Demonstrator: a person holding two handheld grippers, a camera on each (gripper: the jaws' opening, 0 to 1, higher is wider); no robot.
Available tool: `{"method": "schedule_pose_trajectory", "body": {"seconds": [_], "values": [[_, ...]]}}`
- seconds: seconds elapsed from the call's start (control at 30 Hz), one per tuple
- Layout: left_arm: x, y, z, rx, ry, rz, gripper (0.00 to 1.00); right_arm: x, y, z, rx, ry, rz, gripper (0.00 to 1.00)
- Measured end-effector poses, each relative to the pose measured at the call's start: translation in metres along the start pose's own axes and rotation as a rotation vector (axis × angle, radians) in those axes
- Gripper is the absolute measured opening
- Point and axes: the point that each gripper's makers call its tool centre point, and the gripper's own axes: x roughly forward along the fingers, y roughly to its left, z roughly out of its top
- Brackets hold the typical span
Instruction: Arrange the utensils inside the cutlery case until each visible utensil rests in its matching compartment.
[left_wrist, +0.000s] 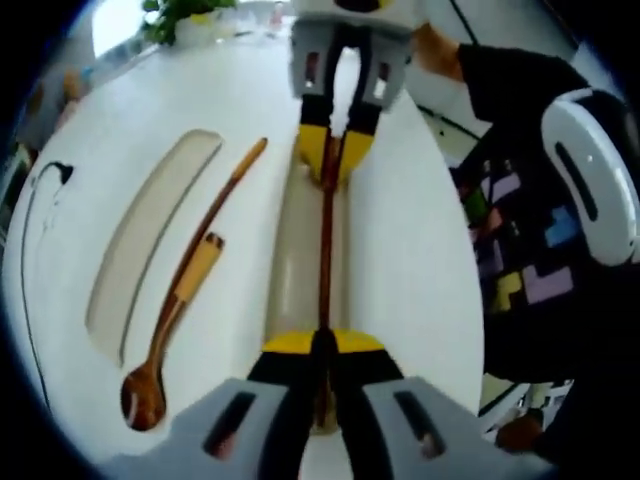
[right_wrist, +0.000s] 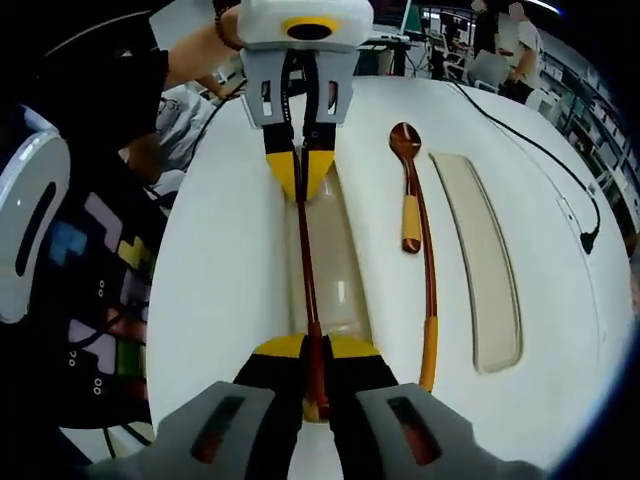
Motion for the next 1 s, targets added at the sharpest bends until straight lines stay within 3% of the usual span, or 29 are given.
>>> {"method": "schedule_pose_trajectory", "body": {"seconds": [0.6,0.8,1.0], "values": [[0.0,-0.001,-0.001,-0.018,-0.013,-0.005,0.04,-0.004,0.002,-0.003,-0.053,0.009,0.006,0.07],[-0.01,-0.004,0.004,-0.035,-0.05,0.008,0.04,-0.016,-0.002,-0.005,-0.107,0.047,-0.056,0.08],[-0.025,0.0,0.008,-0.016,-0.072,0.058,0.04,-0.032,-0.004,0.003,-0.127,0.006,-0.107,0.1]]}}
